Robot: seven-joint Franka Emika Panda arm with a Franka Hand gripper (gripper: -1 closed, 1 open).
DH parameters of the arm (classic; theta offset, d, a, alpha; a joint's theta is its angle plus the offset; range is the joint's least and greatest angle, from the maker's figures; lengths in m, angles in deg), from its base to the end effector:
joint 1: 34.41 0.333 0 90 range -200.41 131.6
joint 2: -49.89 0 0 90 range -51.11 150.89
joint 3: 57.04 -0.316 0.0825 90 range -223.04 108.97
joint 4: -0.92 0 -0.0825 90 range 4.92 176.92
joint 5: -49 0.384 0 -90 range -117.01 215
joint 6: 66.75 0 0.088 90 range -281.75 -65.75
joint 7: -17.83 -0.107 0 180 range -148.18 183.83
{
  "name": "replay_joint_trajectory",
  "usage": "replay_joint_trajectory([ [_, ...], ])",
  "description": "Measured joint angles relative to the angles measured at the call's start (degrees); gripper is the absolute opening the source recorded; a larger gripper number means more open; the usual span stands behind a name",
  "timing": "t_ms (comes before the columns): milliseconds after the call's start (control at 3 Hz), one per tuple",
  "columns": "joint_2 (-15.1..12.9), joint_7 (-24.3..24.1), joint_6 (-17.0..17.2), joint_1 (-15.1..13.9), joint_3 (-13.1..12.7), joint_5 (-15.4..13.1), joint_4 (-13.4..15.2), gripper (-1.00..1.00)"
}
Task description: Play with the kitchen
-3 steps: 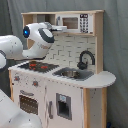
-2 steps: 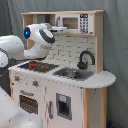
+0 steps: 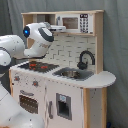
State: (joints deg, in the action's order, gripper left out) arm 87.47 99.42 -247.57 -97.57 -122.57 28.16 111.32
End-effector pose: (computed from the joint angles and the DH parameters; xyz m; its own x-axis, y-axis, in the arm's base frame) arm 0.4942 0.2610 0.7053 0.0243 0.6927 -0.7208 0.0702 0.7181 0.6924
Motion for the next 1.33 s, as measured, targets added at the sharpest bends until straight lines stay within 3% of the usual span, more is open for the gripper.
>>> replay_joint_trajectory([
  [333, 0.00, 0.00, 0.00, 0.00, -0.04, 0.00, -0.01, -1.00],
  [667, 0.14, 0.17, -2.14, 5.83, 4.49, -0.03, 3.58, -1.00],
  [1333, 0.13, 1.53, -5.76, 13.44, 10.66, -0.10, 8.84, -1.00],
])
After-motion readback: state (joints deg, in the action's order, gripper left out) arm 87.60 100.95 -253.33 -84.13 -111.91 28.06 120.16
